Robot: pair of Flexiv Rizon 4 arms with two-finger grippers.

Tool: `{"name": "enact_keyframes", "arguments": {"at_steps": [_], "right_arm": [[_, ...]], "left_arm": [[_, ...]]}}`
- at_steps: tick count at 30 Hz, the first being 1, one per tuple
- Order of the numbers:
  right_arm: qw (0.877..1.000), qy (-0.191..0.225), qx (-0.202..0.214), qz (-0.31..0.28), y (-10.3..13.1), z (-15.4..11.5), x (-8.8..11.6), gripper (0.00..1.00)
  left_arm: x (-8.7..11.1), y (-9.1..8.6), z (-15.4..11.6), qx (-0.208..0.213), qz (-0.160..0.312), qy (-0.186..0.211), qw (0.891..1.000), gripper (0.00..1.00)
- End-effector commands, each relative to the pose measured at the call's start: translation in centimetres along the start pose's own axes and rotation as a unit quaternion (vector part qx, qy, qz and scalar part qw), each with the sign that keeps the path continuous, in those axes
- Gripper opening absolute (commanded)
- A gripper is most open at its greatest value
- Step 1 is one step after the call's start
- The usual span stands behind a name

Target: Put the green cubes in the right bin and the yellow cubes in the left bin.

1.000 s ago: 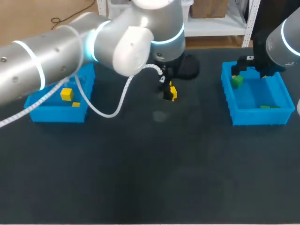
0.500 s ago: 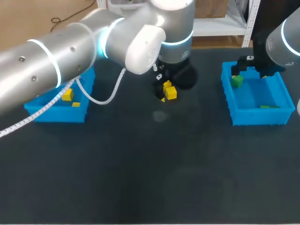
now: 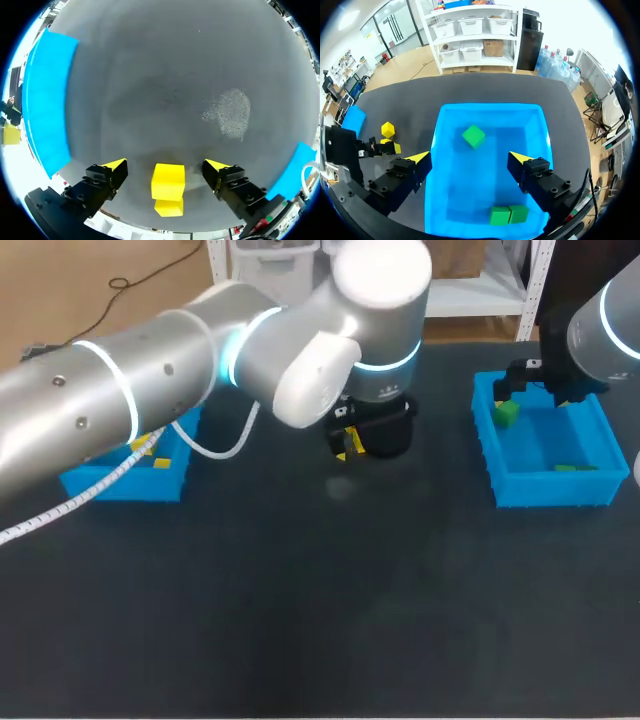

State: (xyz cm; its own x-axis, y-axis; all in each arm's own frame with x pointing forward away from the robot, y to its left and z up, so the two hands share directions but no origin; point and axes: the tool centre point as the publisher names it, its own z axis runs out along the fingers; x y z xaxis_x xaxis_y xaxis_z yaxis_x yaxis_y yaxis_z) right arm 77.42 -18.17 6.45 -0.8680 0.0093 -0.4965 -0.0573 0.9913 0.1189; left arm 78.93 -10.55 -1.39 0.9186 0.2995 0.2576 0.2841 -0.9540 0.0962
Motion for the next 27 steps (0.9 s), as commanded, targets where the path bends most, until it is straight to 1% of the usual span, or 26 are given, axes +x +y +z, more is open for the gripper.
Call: {"name": "enact_keyframes", "arguments": {"at_steps": [1,3,4,5,6,10,15,18,19,21,23,24,26,27], "right_arm": [[1.0,-0.002,0.002,0.0,0.0,0.0,0.1,1.0],[1.0,-0.002,0.002,0.0,0.0,0.0,0.1,1.0],[1.0,-0.002,0.002,0.0,0.0,0.0,0.1,1.0],[1.0,-0.002,0.002,0.0,0.0,0.0,0.1,1.0],[1.0,-0.002,0.002,0.0,0.0,0.0,0.1,1.0],[1.0,-0.002,0.002,0.0,0.0,0.0,0.1,1.0],[1.0,-0.002,0.002,0.0,0.0,0.0,0.1,1.0],[1.0,-0.002,0.002,0.0,0.0,0.0,0.1,1.0],[1.0,-0.002,0.002,0.0,0.0,0.0,0.1,1.0],[1.0,-0.002,0.002,0.0,0.0,0.0,0.1,1.0],[1.0,-0.002,0.002,0.0,0.0,0.0,0.1,1.0],[1.0,-0.002,0.002,0.0,0.0,0.0,0.1,1.0],[1.0,-0.002,0.002,0.0,0.0,0.0,0.1,1.0],[1.0,-0.002,0.002,0.0,0.0,0.0,0.1,1.0]], "left_arm": [[0.1,-0.5,0.6,-0.002,-0.008,0.007,1.0,1.0],[0.3,-0.3,0.6,-0.002,-0.014,0.01,1.0,0.98],[0.3,-0.2,0.6,-0.002,-0.018,0.011,1.0,0.71],[0.5,-0.1,0.6,-0.005,-0.023,0.014,1.0,0.28],[0.6,0.1,0.7,-0.011,-0.027,0.02,0.999,0.0],[0.8,0.2,0.9,-0.018,-0.028,0.029,0.999,0.0],[0.9,0.1,1.0,-0.024,-0.031,0.032,0.999,0.0],[1.1,0.1,0.9,-0.034,-0.033,0.041,0.998,0.0],[1.3,0.2,0.7,-0.045,-0.039,0.048,0.997,0.0],[1.8,0.6,-0.1,-0.061,-0.064,0.053,0.995,0.0],[1.9,1.1,-1.3,-0.082,-0.1,0.053,0.99,0.0],[1.8,1.4,-2.1,-0.095,-0.12,0.047,0.987,0.0],[1.7,2.0,-4.1,-0.12,-0.172,0.035,0.977,0.0],[1.8,2.2,-5.2,-0.13,-0.211,0.025,0.968,0.0]]}}
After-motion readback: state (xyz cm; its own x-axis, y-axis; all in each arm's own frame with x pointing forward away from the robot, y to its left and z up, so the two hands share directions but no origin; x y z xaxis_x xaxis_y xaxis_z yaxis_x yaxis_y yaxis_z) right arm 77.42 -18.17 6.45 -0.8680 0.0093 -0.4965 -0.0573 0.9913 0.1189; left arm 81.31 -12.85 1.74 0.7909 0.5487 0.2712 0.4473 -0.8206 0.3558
